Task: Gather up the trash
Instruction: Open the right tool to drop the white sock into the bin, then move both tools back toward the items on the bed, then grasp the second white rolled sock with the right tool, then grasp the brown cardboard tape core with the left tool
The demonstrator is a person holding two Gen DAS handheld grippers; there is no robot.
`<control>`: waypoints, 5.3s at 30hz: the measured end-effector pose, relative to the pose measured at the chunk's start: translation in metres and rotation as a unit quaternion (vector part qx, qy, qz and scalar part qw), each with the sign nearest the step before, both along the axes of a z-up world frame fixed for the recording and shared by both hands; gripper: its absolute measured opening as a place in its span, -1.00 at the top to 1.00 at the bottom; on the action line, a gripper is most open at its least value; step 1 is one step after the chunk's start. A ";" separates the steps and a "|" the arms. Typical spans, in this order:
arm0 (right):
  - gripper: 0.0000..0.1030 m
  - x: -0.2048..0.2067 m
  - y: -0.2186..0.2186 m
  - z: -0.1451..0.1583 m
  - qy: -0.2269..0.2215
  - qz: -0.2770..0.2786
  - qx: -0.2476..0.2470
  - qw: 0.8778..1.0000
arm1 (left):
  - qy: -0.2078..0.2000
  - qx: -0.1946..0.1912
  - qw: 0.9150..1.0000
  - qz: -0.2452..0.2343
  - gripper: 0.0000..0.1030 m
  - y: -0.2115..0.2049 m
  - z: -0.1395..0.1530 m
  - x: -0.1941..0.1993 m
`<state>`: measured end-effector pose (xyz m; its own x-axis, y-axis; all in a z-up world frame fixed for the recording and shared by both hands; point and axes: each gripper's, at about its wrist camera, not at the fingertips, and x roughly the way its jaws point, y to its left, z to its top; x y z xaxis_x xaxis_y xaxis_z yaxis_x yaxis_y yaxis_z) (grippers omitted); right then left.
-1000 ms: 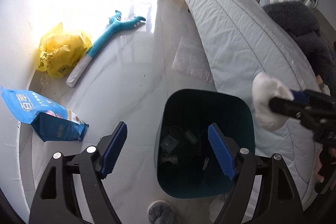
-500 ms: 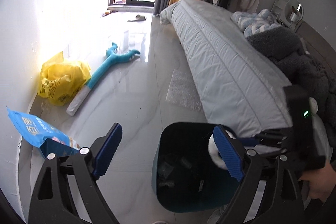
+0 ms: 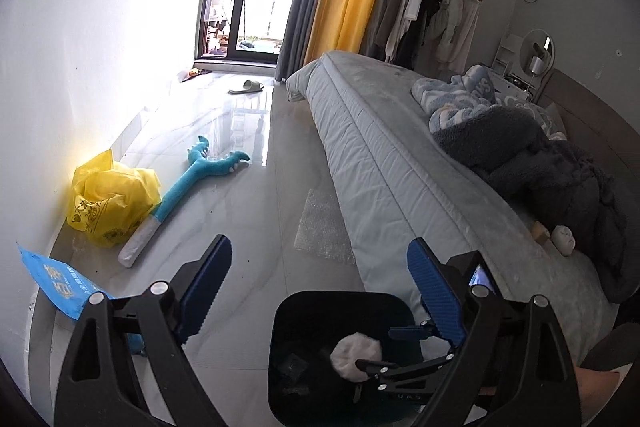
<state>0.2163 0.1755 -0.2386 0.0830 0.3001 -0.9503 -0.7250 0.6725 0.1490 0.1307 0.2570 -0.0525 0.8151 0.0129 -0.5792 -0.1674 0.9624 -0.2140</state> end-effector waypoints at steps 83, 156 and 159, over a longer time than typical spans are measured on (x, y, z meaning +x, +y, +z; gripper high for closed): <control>-0.69 0.061 -0.336 0.136 -0.257 -0.242 0.101 0.930 | -0.031 0.051 0.971 -0.231 -0.89 -0.283 0.007 0.121; 0.23 0.036 -0.398 0.155 -0.174 -0.316 0.206 0.910 | 0.057 0.061 0.961 -0.264 0.08 -0.357 -0.056 0.165; 0.23 0.030 -0.392 0.158 -0.170 -0.319 0.207 0.909 | 0.060 0.060 0.965 -0.250 0.08 -0.347 -0.053 0.157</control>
<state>0.2460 -0.2167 -0.0810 0.6337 0.4130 -0.6541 -0.2578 0.9100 0.3248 0.2872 -0.0901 -0.1051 0.6643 -0.2905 -0.6888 0.3068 0.9462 -0.1032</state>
